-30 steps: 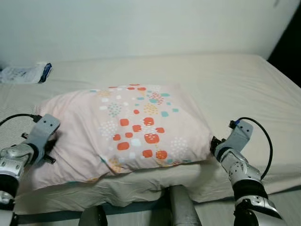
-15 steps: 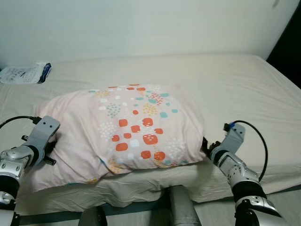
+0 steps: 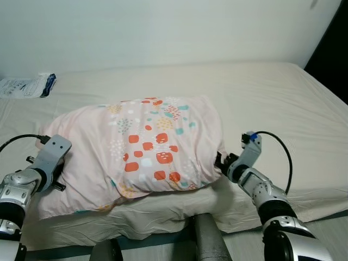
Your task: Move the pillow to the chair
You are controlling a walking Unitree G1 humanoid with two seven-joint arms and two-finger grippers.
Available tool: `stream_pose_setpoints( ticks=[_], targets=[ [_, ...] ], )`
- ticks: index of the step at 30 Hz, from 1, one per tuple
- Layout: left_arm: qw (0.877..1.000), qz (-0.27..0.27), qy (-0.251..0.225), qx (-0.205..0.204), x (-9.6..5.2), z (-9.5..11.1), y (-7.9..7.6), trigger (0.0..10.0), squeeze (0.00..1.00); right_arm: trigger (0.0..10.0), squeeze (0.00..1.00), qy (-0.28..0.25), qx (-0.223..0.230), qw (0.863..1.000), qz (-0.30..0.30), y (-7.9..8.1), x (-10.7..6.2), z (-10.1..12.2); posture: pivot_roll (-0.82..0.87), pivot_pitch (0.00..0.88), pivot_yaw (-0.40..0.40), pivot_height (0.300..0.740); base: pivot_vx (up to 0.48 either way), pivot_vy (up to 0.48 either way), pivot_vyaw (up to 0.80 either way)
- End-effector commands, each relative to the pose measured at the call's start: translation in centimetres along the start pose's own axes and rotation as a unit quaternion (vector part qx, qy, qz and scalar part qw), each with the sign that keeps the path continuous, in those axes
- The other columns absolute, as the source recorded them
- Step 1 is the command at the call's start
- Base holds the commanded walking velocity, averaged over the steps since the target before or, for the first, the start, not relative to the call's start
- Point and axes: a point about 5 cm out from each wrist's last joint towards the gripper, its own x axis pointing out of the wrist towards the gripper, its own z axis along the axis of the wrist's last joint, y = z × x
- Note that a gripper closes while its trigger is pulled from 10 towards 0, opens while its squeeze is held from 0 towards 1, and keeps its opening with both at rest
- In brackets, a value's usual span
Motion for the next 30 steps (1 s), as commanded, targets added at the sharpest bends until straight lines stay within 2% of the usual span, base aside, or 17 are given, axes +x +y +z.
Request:
stream_pose_setpoints(
  ticks=[1,4,7,10,12,14,15,16,17,18,19,22,23,25,26,27,30],
  targets=[
    [1.000,-0.022,-0.020,0.006,0.7,1.0,-1.3,0.0,0.00,10.0,0.00,0.025,0.012,0.998,0.062,2.3,1.0,-1.4,-0.09,0.079,-0.018,0.582,0.000,0.000,0.00],
    [0.999,-0.035,-0.028,0.005,1.0,1.4,-2.3,0.0,0.00,10.0,0.00,0.058,0.003,0.989,0.132,4.5,1.6,-2.5,-0.08,0.078,-0.017,0.582,0.000,0.000,0.00],
    [0.999,-0.043,-0.033,0.001,1.1,1.5,-2.7,0.0,0.00,10.0,0.00,0.071,-0.009,0.989,0.131,4.6,1.6,-2.9,-0.08,0.077,-0.018,0.582,0.000,0.000,0.00],
    [0.995,-0.078,-0.054,-0.023,1.3,1.9,-3.9,0.0,0.00,10.0,0.00,0.081,-0.034,0.992,0.096,4.2,1.8,-3.2,-0.07,0.076,-0.018,0.582,0.000,0.000,0.00],
    [0.986,-0.121,-0.088,-0.072,1.4,2.5,-5.4,0.0,0.00,10.0,0.00,0.067,-0.046,0.996,0.036,3.3,1.8,-2.6,-0.07,0.076,-0.016,0.582,0.000,0.000,0.00],
    [0.986,-0.121,-0.088,-0.072,1.4,2.5,-5.4,0.0,0.00,10.0,0.00,0.067,-0.046,0.996,0.036,3.3,1.8,-2.6,-0.07,0.076,-0.016,0.582,0.000,0.000,0.00],
    [0.978,-0.145,-0.111,-0.105,1.4,3.0,-6.4,0.0,0.00,10.0,0.00,0.056,-0.053,0.997,0.008,2.8,1.8,-2.2,-0.08,0.076,-0.015,0.582,0.000,0.000,0.00],
    [0.963,-0.179,-0.137,-0.147,1.3,3.5,-7.6,0.0,0.00,8.5,0.00,0.047,-0.066,0.997,-0.011,2.4,1.7,-1.8,-0.08,0.075,-0.013,0.582,0.000,0.000,0.00],
    [0.952,-0.201,-0.153,-0.172,1.2,3.8,-8.3,0.0,0.00,8.5,0.00,0.043,-0.075,0.996,-0.021,2.3,1.6,-1.6,-0.08,0.075,-0.013,0.582,0.000,0.000,0.00],
    [0.952,-0.201,-0.153,-0.172,1.2,3.8,-8.3,0.0,0.00,8.5,0.00,0.043,-0.075,0.996,-0.021,2.3,1.6,-1.6,-0.08,0.075,-0.013,0.582,0.000,0.000,0.00],
    [0.920,-0.256,-0.176,-0.239,0.8,4.4,-10.1,6.0,0.00,0.0,0.00,0.039,-0.091,0.995,-0.025,2.0,1.5,-1.4,-0.08,0.076,-0.013,0.582,0.000,0.000,0.00],
    [0.907,-0.274,-0.180,-0.263,0.6,4.6,-10.7,6.0,0.00,0.0,0.00,0.038,-0.096,0.994,-0.027,1.9,1.4,-1.4,-0.08,0.076,-0.013,0.582,0.000,0.000,0.00],
    [0.889,-0.297,-0.183,-0.297,0.4,4.8,-11.4,10.0,0.00,0.0,0.00,0.038,-0.096,0.994,-0.027,1.9,1.4,-1.4,-0.08,0.076,-0.012,0.582,0.000,0.000,0.00],
    [0.861,-0.330,-0.191,-0.336,-0.1,5.3,-12.4,10.0,0.00,0.0,0.00,0.035,-0.089,0.995,-0.025,1.8,1.4,-1.4,-0.08,0.076,-0.012,0.582,0.000,0.000,0.00],
    [0.861,-0.330,-0.191,-0.336,-0.1,5.3,-12.4,10.0,0.00,0.0,0.00,0.035,-0.089,0.995,-0.025,1.8,1.4,-1.4,-0.08,0.076,-0.012,0.582,0.000,0.000,0.00],
    [0.850,-0.342,-0.196,-0.349,-0.4,5.5,-12.8,10.0,0.00,0.0,0.00,0.030,-0.085,0.996,-0.025,1.9,1.4,-1.3,-0.08,0.074,-0.013,0.582,0.000,0.000,0.00],
    [0.850,-0.345,-0.197,-0.347,-0.6,5.7,-13.2,10.0,0.00,0.0,0.00,0.023,-0.083,0.996,-0.024,2.0,1.5,-1.0,-0.08,0.072,-0.014,0.582,0.000,0.000,0.00]
  ],
)
